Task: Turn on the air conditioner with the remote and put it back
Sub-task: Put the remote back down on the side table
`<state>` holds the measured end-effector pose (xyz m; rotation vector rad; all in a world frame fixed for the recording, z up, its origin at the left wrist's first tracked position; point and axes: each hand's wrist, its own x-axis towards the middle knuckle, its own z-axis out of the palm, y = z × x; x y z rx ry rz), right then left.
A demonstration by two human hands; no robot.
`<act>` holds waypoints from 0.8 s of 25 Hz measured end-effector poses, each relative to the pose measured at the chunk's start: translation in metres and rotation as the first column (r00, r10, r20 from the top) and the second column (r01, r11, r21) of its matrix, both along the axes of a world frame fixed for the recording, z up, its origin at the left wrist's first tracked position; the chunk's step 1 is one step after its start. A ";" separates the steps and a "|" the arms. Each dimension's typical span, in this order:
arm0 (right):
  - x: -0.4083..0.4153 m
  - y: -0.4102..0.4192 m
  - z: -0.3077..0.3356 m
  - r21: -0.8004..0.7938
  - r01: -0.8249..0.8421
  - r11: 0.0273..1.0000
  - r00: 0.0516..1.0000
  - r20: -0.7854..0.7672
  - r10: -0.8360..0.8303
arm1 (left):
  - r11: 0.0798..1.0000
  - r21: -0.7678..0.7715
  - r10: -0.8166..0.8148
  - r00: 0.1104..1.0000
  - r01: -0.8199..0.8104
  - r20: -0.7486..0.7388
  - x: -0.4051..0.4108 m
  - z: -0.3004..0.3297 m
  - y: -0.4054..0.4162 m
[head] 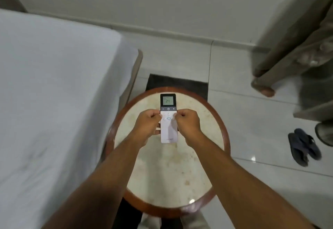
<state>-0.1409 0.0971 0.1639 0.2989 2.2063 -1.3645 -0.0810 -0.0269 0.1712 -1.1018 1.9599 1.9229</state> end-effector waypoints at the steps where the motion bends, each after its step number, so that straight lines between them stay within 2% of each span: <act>1: 0.005 0.004 -0.024 0.020 0.007 1.000 0.999 0.033 -0.007 | 1.000 0.003 0.007 0.999 -0.007 0.040 0.005 -0.022 0.006; 5: 0.034 0.022 -0.101 0.091 0.014 0.996 0.992 0.125 -0.026 | 0.998 0.022 0.056 0.987 -0.060 0.149 0.032 -0.094 0.029; 9: 0.054 0.032 -0.164 0.172 -0.061 0.983 0.984 0.174 0.030 | 0.993 0.016 0.105 0.959 -0.113 0.264 0.056 -0.157 0.045; 14: 0.074 0.039 -0.204 0.198 -0.149 0.969 0.977 0.178 0.114 | 0.996 -0.053 0.078 0.950 -0.065 0.302 0.077 -0.204 0.047; 20: 0.089 0.034 -0.227 0.197 -0.130 0.972 0.982 0.159 0.100 | 0.991 -0.135 0.036 0.956 0.004 0.292 0.085 -0.227 0.041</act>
